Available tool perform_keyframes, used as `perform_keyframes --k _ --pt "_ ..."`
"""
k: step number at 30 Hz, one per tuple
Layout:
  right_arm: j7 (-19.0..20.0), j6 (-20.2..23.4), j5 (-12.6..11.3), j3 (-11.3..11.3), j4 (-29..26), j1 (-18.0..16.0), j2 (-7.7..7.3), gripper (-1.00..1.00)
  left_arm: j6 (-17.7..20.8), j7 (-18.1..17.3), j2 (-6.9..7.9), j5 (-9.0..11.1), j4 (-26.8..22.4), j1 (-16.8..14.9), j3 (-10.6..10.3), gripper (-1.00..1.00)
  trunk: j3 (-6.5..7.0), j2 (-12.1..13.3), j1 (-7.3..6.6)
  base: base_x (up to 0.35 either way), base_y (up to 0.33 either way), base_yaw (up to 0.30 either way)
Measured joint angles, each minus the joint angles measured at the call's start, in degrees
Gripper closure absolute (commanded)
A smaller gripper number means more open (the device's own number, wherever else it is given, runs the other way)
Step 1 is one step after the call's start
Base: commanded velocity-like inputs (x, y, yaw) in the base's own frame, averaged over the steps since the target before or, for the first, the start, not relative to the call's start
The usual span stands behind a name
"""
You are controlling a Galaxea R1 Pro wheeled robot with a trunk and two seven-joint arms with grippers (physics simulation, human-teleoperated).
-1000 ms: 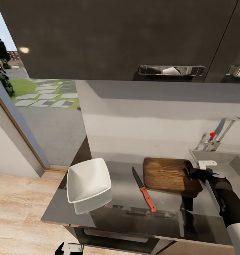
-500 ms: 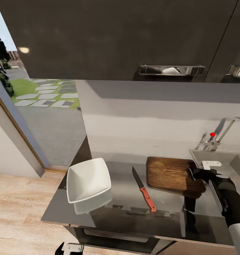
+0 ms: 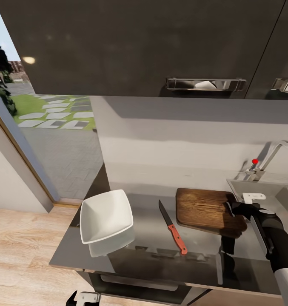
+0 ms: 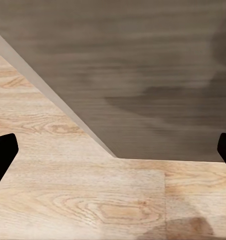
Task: In the kitchen, take the Vidalia onion out of the sink, dice it on the chopping board with the paring knife, put the diced onion into the bowl on the countertop, then place both the paring knife and the chopping board into the sink.
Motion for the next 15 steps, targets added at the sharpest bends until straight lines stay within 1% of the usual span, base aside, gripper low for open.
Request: perform_keyframes --k 11,13,15 --pt "0.05 -0.09 0.02 0.04 -0.01 0.0 -0.01 1.0 -0.01 0.0 -0.05 0.13 0.05 0.0 0.14 -1.0 0.0 0.0 0.0 0.0 0.0 0.0" --pt "0.44 -0.16 0.34 -0.02 -0.03 -0.03 -0.01 1.0 -0.02 0.0 -0.05 0.13 0.05 0.0 0.14 -1.0 0.01 0.0 0.0 0.0 0.0 0.0" --pt "1.66 -0.07 1.05 0.03 -0.03 -0.03 -0.01 1.0 -0.04 0.0 -0.1 0.19 0.08 0.0 0.29 -1.0 0.0 0.0 0.0 0.0 0.0 0.0"
